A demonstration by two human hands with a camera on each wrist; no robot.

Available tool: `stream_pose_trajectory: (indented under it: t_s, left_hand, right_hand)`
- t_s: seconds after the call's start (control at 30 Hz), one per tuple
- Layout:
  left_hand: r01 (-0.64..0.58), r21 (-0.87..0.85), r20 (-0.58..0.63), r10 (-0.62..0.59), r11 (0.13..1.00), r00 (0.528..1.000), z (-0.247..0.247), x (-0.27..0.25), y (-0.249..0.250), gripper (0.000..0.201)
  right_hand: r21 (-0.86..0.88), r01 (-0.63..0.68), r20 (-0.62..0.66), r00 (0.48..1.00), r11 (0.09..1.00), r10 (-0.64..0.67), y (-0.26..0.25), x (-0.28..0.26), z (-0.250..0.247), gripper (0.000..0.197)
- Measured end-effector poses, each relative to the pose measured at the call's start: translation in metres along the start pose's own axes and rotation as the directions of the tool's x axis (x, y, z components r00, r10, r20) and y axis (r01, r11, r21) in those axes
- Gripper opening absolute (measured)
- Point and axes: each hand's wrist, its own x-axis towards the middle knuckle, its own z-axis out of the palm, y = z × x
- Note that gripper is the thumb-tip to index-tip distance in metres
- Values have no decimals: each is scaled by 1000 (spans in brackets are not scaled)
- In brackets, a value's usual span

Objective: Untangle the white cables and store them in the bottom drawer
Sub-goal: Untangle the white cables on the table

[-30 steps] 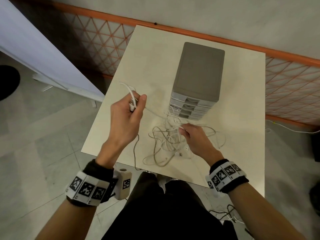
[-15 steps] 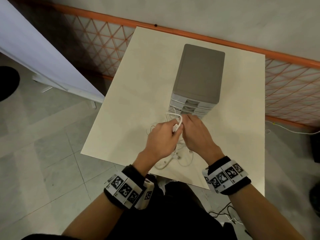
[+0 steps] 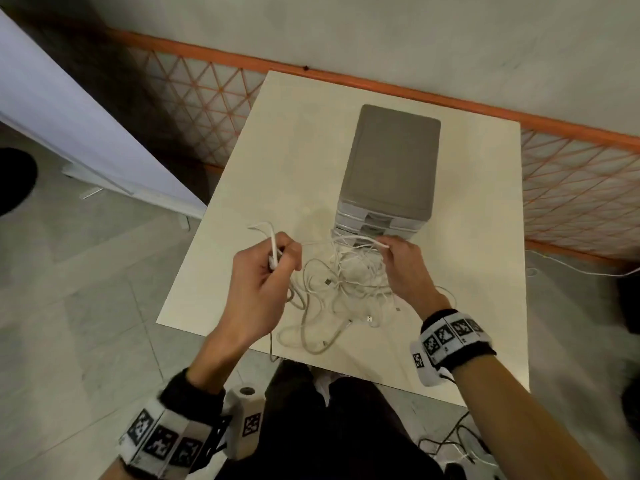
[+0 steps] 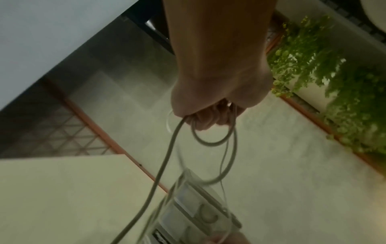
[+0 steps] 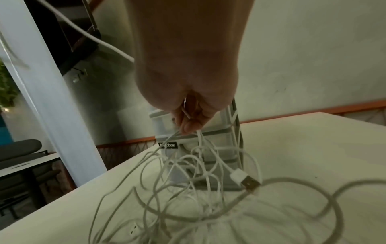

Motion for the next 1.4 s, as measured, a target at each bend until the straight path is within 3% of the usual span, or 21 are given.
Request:
stream_pose_trajectory:
  t_s: [0.03, 0.1, 0.17, 0.27, 0.43, 0.5, 0.67, 0.9, 1.0, 1.07, 1.17, 1.3, 1.4]
  left_hand:
    - [36, 142, 42, -43, 989, 998, 0, 4, -8, 31]
    - [93, 473, 103, -160, 876, 982, 3, 11, -21, 31]
    - [72, 614, 111, -176, 786, 978, 14, 15, -24, 31]
    - [6, 566, 98, -74, 824, 992, 41, 21, -18, 46]
    - [159, 189, 89, -179, 969, 980, 77, 34, -17, 42]
    - [134, 130, 118, -150, 982, 982, 90, 33, -17, 42]
    - [5, 149, 232, -40, 989, 972, 101, 30, -23, 32]
    - [-94, 239, 320, 13, 966, 947, 86, 19, -34, 27]
    - [47, 8, 245, -47, 999, 968, 82, 15, -36, 17]
    - [86, -119, 185, -63, 989, 981, 76, 17, -33, 10]
    - [54, -240, 157, -16, 969, 987, 61, 20, -21, 12]
    - [16, -266, 112, 14, 964, 994, 39, 17, -6, 13]
    - [22, -174, 99, -4, 985, 995, 17, 12, -2, 18]
  right_hand:
    - [-26, 7, 10, 1000, 1000, -7, 0, 1, -3, 21]
    - [-82, 52, 23, 998, 995, -50, -5, -1, -7, 24]
    - [-108, 117, 27, 993, 987, -115, -12, -7, -10, 20]
    - [-94, 171, 73, 984, 981, -164, -19, -15, -13, 27]
    - [-44, 262, 121, 959, 964, -256, -24, -22, -13, 53]
    - [-6, 282, 113, 954, 959, -279, -24, -22, -13, 55]
    - [136, 298, -5, 954, 945, -301, -25, -22, -19, 20]
    - [212, 321, -69, 947, 923, -313, -30, -22, -29, 61]
    - [254, 187, -85, 982, 949, -171, -43, -17, -30, 34]
    - [248, 189, -128, 979, 950, -162, -42, -16, -23, 15]
    - [174, 246, -134, 965, 954, -224, -32, -19, -13, 12]
    - [201, 319, -149, 944, 926, -293, -34, -20, -14, 8]
    - [294, 244, -141, 967, 924, -210, -38, -24, -18, 17]
